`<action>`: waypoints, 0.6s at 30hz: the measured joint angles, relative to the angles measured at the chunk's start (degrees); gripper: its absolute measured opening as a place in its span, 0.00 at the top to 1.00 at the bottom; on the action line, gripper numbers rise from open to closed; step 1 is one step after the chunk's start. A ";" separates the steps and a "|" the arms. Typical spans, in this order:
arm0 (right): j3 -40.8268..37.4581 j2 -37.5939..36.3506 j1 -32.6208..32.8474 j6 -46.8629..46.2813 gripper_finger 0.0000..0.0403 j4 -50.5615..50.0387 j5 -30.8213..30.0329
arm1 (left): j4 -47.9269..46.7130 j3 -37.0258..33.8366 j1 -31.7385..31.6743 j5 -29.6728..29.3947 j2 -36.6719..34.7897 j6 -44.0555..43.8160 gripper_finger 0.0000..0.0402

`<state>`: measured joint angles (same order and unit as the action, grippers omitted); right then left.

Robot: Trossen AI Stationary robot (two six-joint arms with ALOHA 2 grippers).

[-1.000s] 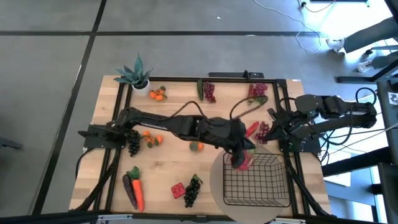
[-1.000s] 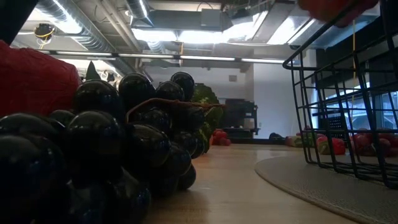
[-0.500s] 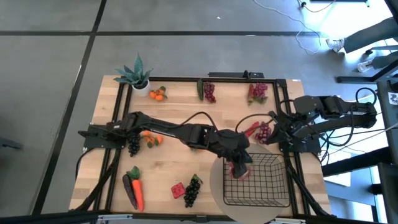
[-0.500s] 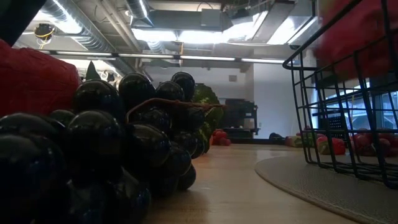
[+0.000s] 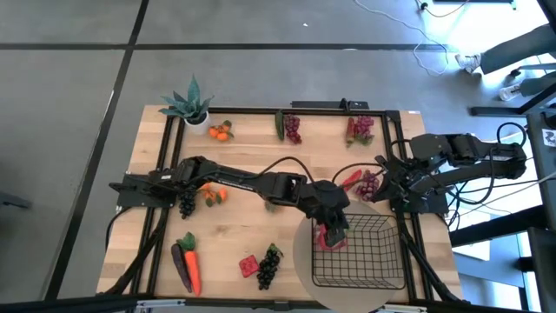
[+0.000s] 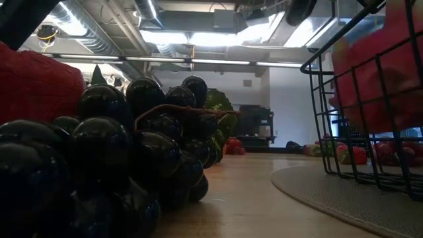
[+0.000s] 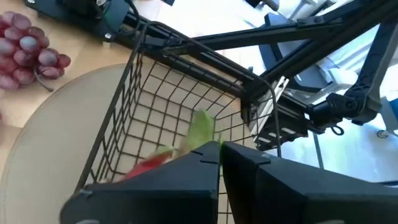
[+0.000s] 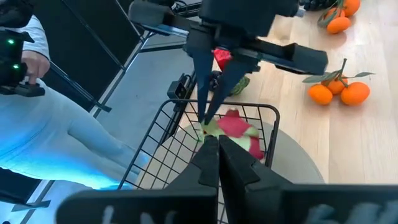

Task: Build produce basket
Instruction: Put the dragon fruit into the black wire basket

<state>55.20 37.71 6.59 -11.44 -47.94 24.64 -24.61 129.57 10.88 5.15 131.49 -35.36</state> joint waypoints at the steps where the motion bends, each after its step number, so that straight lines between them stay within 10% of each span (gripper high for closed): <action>1: 0.00 0.02 0.00 0.09 1.00 0.02 -0.01 | -0.25 0.01 -0.01 0.01 0.23 0.25 1.00; 18: 0.00 0.00 0.02 -0.04 1.00 0.09 -0.09 | -2.82 0.03 1.29 -2.22 3.44 1.50 1.00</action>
<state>55.20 37.71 6.61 -11.49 -47.86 24.56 -27.43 129.60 12.17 2.93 134.93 -33.87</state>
